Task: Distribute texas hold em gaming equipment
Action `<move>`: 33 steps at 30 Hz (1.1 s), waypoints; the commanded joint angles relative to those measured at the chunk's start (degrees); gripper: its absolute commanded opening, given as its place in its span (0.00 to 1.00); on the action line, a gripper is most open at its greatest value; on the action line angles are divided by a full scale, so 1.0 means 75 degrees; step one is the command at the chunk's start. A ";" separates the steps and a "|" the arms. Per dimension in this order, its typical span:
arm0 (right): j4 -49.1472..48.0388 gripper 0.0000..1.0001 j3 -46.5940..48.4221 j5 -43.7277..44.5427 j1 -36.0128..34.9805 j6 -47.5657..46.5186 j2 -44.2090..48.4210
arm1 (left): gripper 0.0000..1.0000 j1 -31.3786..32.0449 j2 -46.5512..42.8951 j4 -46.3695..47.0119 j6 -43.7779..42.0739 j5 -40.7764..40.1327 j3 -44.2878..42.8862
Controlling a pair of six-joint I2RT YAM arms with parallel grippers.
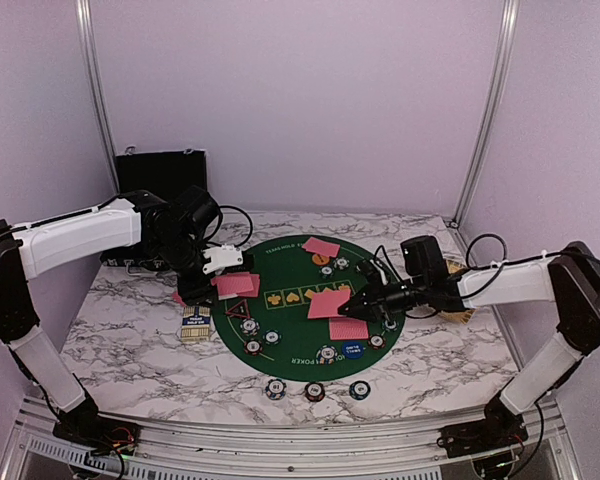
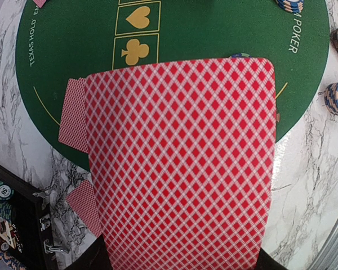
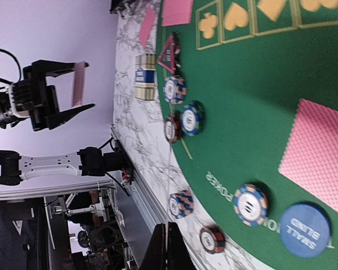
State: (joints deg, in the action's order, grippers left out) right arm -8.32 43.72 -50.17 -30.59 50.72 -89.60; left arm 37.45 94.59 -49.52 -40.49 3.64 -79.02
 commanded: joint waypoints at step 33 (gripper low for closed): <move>0.5042 0.48 0.1288 0.3097 0.0717 -0.2727 0.0833 | 0.00 -0.0025 -0.0119 0.0004 0.0018 0.0231 -0.0116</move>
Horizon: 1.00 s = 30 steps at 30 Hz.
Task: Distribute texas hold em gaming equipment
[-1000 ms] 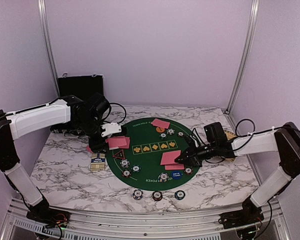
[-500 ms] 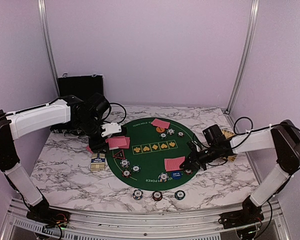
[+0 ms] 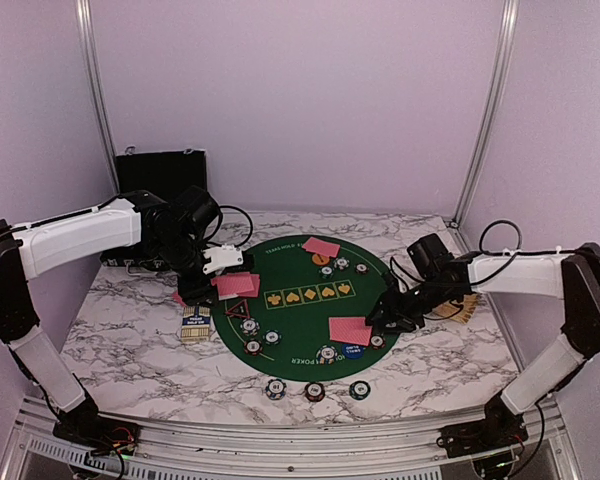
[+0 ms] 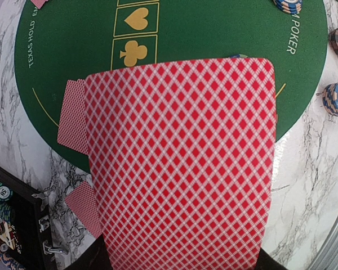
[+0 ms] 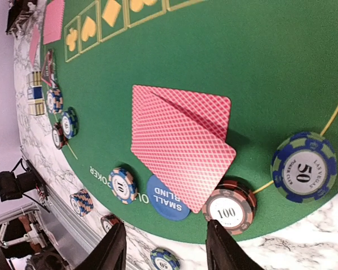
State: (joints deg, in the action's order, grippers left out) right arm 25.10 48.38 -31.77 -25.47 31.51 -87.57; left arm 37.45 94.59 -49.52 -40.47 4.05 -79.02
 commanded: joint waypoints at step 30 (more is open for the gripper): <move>-0.5910 0.84 0.3439 -0.1882 -0.2637 0.4087 -0.3510 | 0.00 -0.0022 -0.0160 0.0005 0.0066 0.0149 -0.0102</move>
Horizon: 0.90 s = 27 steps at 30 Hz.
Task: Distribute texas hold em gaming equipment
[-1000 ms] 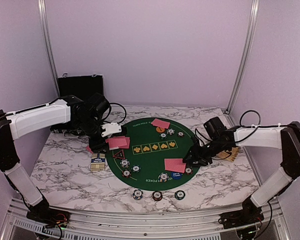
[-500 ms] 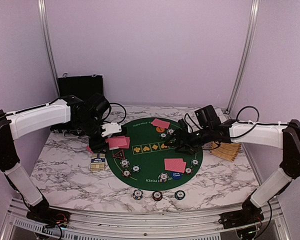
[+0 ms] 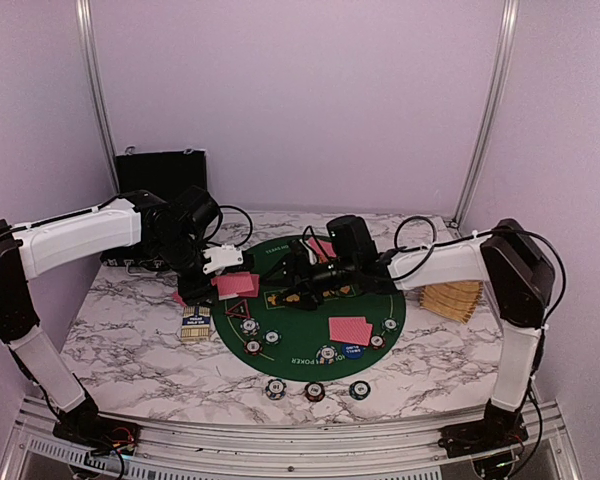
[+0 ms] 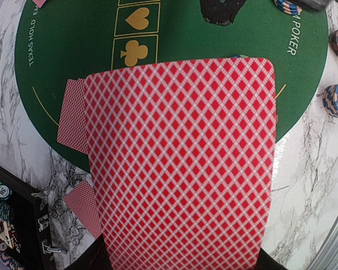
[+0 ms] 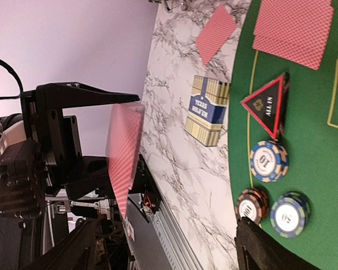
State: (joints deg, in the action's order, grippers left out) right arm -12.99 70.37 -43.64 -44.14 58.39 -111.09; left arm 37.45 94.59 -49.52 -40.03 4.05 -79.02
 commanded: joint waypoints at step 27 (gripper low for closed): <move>-0.1682 0.74 0.2281 -0.0704 -0.0689 0.1485 -0.2286 | 0.00 -0.0013 -0.0190 0.0004 0.0031 0.0198 -0.0110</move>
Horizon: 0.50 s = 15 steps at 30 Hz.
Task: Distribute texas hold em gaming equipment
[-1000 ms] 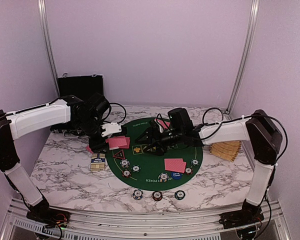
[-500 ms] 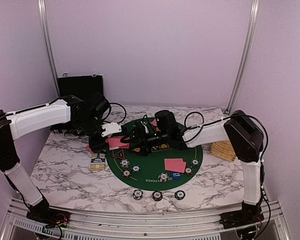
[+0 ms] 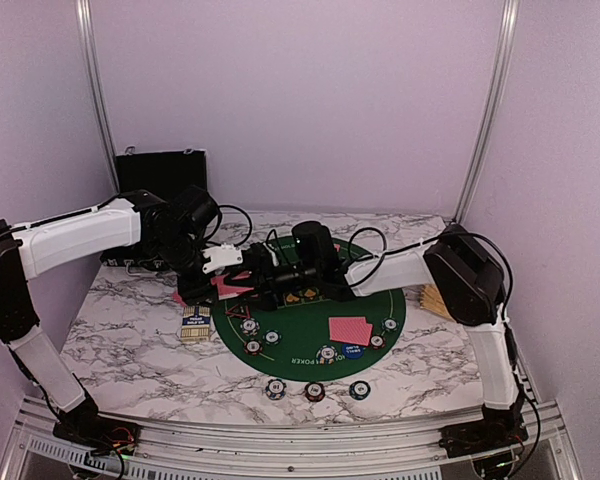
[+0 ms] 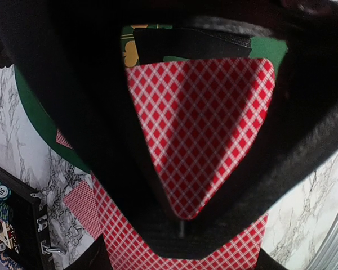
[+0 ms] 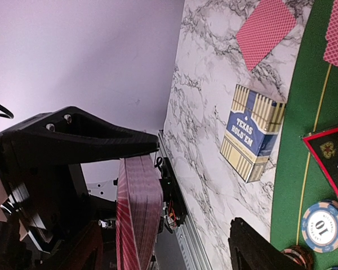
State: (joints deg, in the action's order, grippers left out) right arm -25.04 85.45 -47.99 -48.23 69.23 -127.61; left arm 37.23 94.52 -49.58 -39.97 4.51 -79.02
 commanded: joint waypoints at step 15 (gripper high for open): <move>-0.0328 0.61 -0.0123 -0.0100 0.0079 0.0109 0.0024 | 0.00 0.0016 -0.0248 0.0014 0.0002 0.0154 -0.0055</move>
State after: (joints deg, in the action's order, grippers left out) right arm -25.67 84.77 -48.58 -48.25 70.04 -127.66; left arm 37.26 94.52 -49.54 -39.99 4.54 -79.02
